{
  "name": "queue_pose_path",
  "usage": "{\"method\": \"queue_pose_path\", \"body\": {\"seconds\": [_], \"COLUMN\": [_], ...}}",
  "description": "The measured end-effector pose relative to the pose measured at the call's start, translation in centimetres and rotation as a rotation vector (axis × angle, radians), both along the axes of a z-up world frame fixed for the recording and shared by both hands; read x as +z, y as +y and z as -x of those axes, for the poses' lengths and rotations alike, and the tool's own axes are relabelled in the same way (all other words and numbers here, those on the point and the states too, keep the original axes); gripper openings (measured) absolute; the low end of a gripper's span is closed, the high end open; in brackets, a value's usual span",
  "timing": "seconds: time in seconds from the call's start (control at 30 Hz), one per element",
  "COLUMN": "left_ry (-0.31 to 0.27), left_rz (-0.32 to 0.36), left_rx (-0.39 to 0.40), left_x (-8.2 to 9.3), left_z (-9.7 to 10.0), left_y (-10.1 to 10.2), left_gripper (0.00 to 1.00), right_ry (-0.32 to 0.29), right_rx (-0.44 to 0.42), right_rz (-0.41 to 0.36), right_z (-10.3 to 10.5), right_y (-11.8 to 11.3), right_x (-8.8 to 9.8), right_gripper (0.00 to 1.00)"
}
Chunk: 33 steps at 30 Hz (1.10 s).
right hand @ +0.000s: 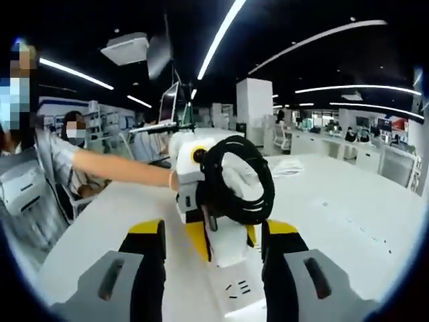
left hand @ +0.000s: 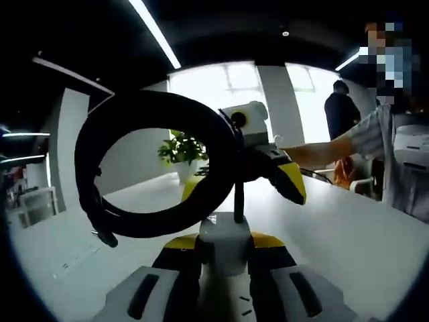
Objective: Straighten the power strip on the desk, plug the charger into it
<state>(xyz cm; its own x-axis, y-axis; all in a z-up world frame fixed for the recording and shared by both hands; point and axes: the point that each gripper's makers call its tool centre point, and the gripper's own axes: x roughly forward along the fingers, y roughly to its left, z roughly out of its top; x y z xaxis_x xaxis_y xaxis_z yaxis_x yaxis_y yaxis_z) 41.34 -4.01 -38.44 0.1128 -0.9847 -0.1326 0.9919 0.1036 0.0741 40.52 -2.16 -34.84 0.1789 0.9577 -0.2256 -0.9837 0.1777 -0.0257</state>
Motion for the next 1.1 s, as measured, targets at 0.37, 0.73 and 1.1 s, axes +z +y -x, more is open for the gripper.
{"method": "queue_pose_path", "body": {"seconds": [0.37,0.73,1.1], "left_ry": [-0.007,-0.011,-0.010], "left_rz": [-0.005,-0.003,-0.005], "left_rx": [-0.008,-0.009,0.016], "left_x": [0.0,0.0,0.1], "left_z": [-0.2,0.3,0.2], "left_y": [0.0,-0.1,0.0], "left_gripper": [0.25,0.25,0.26], "right_ry": [-0.001,-0.017,-0.040], "right_rx": [-0.002,0.016,0.047], "right_rz": [-0.027,-0.004,0.016], "right_z": [-1.0,-1.0,-0.8], "right_y": [0.3,0.4,0.4], "right_x": [-0.7,-1.3,-1.1], "right_gripper": [0.33,0.27,0.22]}}
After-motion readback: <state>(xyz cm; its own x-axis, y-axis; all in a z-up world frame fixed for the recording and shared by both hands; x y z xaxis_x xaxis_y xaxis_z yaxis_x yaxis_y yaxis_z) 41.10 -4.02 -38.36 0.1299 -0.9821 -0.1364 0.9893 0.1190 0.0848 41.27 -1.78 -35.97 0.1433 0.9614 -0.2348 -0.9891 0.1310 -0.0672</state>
